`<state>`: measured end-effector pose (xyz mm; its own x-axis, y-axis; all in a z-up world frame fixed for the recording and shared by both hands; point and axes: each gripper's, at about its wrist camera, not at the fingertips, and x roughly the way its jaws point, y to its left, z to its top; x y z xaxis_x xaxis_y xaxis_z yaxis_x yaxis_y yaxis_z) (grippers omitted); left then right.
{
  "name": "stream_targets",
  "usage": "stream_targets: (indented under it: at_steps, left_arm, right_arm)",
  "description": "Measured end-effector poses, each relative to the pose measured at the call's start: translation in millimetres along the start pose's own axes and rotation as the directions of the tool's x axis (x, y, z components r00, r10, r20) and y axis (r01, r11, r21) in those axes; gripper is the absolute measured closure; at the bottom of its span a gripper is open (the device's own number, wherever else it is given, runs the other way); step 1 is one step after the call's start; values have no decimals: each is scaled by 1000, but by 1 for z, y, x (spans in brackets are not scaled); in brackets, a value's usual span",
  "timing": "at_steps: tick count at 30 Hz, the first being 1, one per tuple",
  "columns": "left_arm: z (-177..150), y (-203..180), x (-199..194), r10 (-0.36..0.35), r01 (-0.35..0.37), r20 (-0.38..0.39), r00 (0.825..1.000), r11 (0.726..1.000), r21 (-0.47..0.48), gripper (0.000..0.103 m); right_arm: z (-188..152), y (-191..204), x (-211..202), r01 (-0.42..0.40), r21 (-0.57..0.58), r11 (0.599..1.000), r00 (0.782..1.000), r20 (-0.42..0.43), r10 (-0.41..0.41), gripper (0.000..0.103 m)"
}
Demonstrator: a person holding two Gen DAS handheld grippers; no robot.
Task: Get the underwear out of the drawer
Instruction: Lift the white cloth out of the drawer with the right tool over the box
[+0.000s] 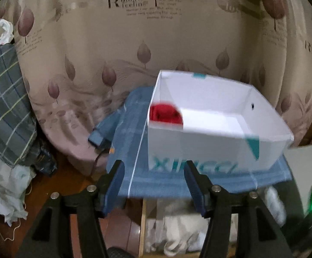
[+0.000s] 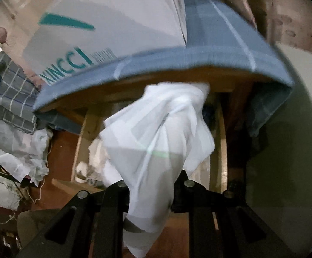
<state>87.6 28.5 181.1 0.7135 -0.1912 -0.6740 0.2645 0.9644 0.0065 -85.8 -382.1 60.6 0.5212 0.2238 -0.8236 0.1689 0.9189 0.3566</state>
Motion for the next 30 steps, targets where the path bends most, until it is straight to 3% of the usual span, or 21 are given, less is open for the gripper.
stream_targets:
  at_steps: [7, 14, 22, 30]
  left_arm:
    - [-64, 6, 33, 18, -20, -95, 995, 1000, -21, 44]
    - [-108, 12, 69, 14, -32, -181, 983, 995, -98, 44]
    - [-122, 25, 76, 62, -86, -171, 983, 987, -136, 44]
    - [-123, 32, 76, 57, -85, -176, 983, 984, -157, 44]
  right_arm:
    - [35, 26, -65, -7, -74, 997, 997, 71, 12, 87]
    - [57, 57, -74, -17, -143, 990, 998, 65, 26, 87]
    - [101, 98, -116, -36, -185, 982, 987, 147, 64, 87]
    - [182, 142, -145, 68, -229, 971, 951, 309, 6, 87]
